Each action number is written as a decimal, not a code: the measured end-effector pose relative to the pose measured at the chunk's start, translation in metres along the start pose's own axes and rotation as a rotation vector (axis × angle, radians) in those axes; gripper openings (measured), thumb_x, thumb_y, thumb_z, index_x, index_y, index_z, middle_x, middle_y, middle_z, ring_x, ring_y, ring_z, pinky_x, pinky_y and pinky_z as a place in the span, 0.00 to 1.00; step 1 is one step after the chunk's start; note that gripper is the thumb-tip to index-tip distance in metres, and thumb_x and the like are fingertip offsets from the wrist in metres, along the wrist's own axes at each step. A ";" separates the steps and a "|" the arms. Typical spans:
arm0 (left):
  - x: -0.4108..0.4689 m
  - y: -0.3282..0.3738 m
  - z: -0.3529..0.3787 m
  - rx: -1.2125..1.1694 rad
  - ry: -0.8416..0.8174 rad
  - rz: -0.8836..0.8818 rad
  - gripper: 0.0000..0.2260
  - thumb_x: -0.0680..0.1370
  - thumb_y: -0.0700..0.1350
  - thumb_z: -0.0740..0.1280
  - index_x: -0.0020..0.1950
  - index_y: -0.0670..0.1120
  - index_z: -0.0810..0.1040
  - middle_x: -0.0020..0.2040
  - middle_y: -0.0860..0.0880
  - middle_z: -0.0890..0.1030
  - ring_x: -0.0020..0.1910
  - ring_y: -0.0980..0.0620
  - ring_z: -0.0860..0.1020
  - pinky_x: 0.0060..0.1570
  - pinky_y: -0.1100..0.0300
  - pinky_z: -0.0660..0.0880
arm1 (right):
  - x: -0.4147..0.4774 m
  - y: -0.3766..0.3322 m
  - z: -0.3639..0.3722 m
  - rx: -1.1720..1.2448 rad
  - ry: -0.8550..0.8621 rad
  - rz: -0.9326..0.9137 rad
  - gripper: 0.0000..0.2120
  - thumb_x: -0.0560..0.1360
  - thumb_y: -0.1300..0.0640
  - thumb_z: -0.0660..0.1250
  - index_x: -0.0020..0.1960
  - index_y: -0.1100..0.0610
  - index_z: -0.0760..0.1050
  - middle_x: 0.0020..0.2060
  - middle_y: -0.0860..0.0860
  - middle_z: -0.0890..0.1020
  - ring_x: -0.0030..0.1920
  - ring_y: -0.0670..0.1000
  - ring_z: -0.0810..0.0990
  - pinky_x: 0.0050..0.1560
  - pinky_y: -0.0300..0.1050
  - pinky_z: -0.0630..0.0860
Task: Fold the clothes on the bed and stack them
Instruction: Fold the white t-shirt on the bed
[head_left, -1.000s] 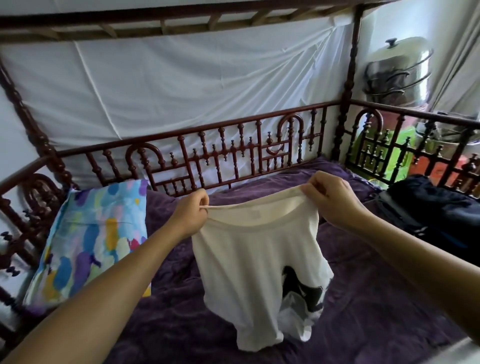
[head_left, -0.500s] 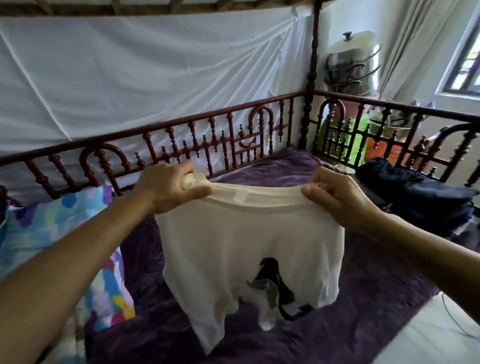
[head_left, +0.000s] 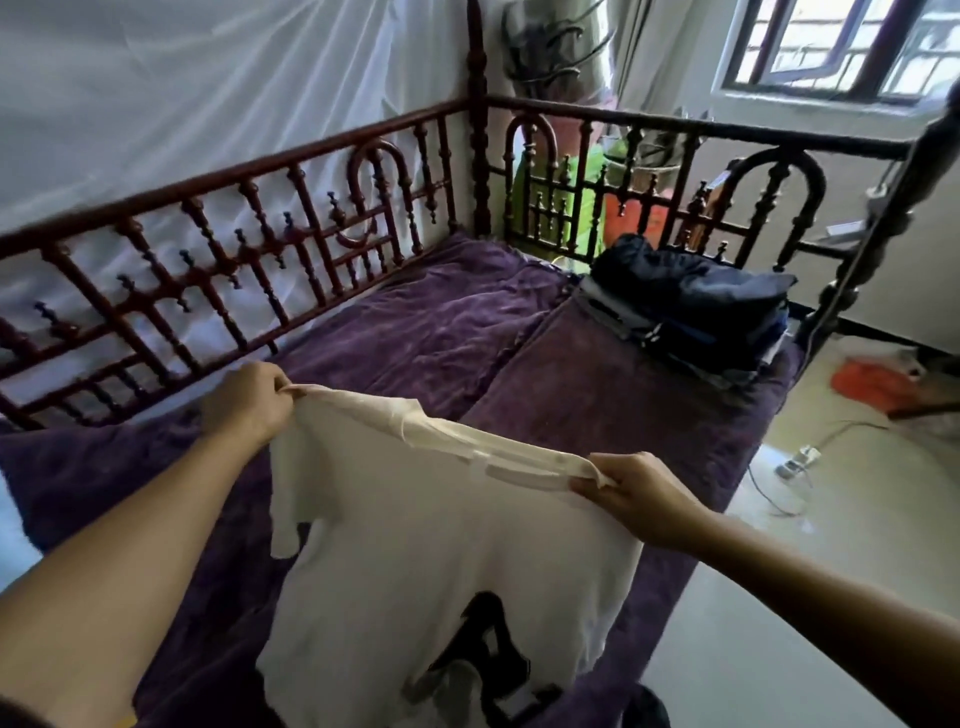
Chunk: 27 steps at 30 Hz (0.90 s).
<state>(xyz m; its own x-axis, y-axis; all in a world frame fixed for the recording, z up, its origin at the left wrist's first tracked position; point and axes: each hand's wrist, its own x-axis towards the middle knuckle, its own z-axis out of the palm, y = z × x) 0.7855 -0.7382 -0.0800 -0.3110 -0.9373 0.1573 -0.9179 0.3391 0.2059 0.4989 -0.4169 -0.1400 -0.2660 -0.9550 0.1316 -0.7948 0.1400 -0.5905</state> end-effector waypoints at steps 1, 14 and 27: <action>0.008 0.015 0.014 -0.015 0.003 -0.008 0.07 0.77 0.43 0.64 0.44 0.47 0.82 0.44 0.43 0.81 0.42 0.41 0.77 0.41 0.52 0.74 | -0.001 0.020 -0.001 0.004 0.004 0.049 0.20 0.75 0.35 0.57 0.36 0.50 0.69 0.28 0.44 0.72 0.30 0.47 0.68 0.33 0.43 0.70; 0.168 0.319 0.239 -0.238 0.007 0.015 0.08 0.75 0.40 0.60 0.47 0.46 0.79 0.47 0.39 0.82 0.48 0.36 0.77 0.45 0.49 0.75 | 0.125 0.379 -0.037 0.079 0.039 0.546 0.19 0.78 0.44 0.60 0.36 0.56 0.65 0.29 0.48 0.74 0.36 0.56 0.75 0.40 0.55 0.73; 0.256 0.447 0.417 -0.504 -0.404 -0.083 0.14 0.77 0.41 0.65 0.63 0.44 0.77 0.62 0.43 0.76 0.56 0.46 0.78 0.58 0.55 0.74 | 0.255 0.617 -0.028 -0.270 -0.346 0.923 0.13 0.79 0.48 0.58 0.57 0.54 0.73 0.57 0.59 0.79 0.56 0.63 0.77 0.51 0.52 0.72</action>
<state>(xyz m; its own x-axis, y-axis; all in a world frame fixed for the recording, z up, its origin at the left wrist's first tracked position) 0.1934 -0.8600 -0.3502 -0.4018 -0.8854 -0.2337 -0.7457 0.1682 0.6447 -0.0745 -0.5668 -0.4478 -0.6991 -0.4617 -0.5460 -0.4672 0.8730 -0.1400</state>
